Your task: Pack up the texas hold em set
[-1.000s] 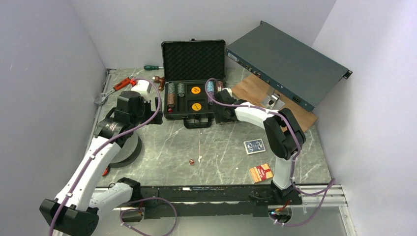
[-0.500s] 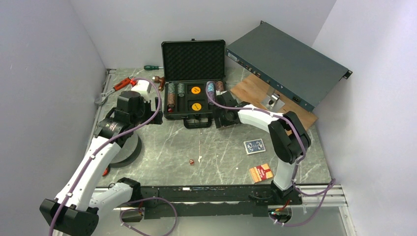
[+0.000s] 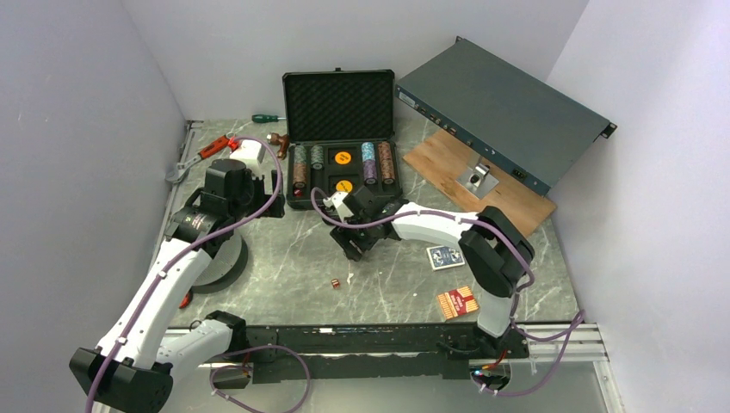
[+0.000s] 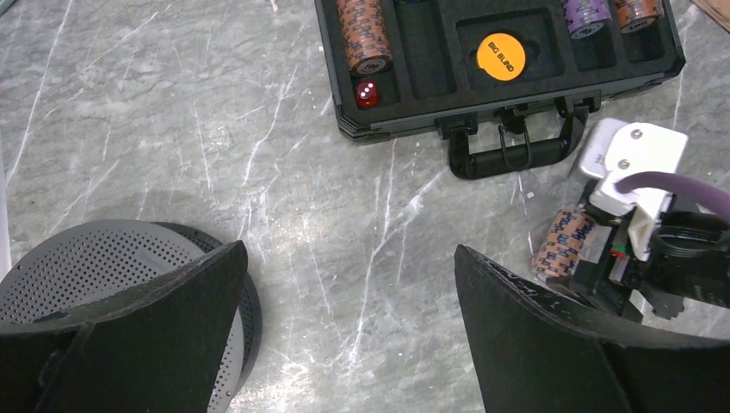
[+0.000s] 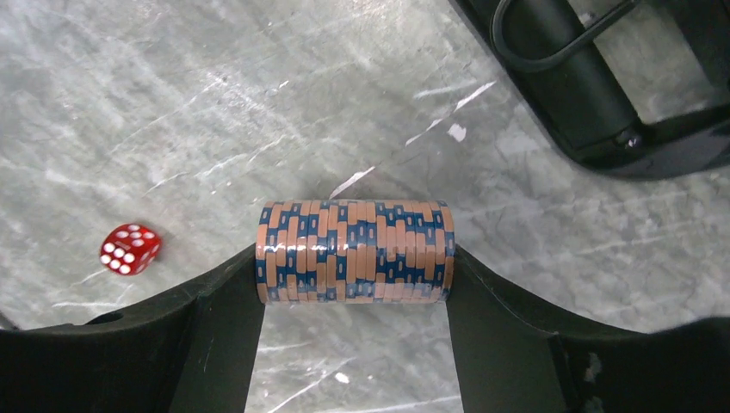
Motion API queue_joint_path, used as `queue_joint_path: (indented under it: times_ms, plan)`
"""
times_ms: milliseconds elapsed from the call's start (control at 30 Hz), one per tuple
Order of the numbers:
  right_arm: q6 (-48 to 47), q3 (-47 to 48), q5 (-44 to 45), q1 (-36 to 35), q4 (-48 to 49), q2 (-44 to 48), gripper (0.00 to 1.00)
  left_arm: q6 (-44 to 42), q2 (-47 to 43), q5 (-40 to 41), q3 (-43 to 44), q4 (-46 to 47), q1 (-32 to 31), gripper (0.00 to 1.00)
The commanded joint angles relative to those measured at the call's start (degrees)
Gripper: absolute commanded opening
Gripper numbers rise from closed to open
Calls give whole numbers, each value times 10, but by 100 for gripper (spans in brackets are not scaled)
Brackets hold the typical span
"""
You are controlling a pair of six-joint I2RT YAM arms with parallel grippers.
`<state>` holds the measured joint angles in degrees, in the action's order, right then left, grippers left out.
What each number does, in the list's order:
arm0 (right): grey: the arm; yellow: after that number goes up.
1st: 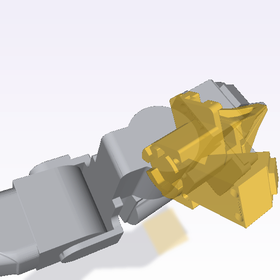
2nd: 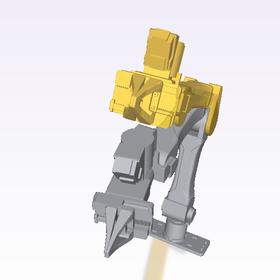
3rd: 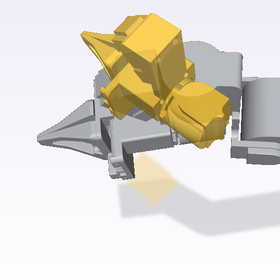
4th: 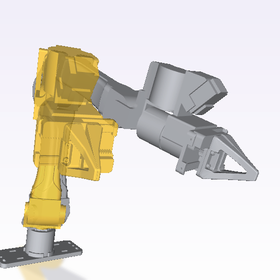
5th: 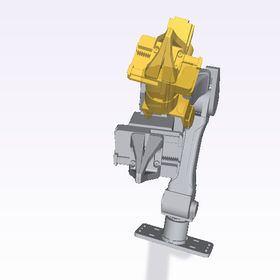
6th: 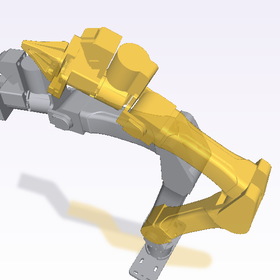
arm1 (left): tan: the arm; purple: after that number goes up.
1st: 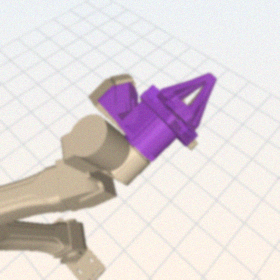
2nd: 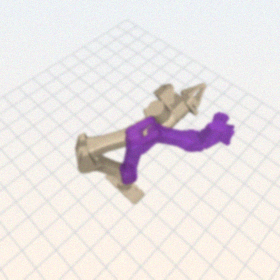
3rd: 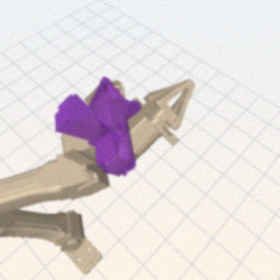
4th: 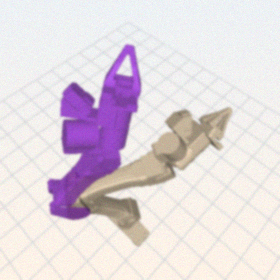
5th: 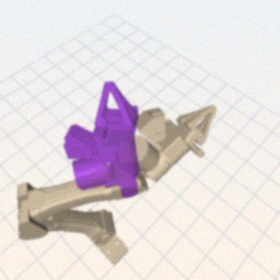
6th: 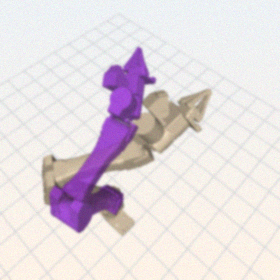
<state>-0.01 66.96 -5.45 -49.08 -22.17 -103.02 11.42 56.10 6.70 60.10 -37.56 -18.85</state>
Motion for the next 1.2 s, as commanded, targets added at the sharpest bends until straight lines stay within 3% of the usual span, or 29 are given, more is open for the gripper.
queue_joint_path:
  times_ms: [0,100,233,367,767,1000,1167]
  plan:
    - [-59,41,-20,5,57,-14,64,-4,-5,1,1,13,-1,96]
    - [-77,43,-15,1,61,-22,68,-5,-4,-1,2,13,-1,96]
    - [-94,23,-9,-1,79,-18,89,-5,-3,-3,2,13,-1,96]
    - [-95,16,4,-4,79,-18,99,-5,-2,-6,2,13,-1,96]
    - [-42,20,97,1,115,76,100,-4,7,-12,3,14,-1,96]
    - [11,-16,80,72,159,140,100,-16,12,-31,-4,25,-1,96]
    - [21,-34,110,81,168,167,100,-28,20,-69,-12,45,-2,95]
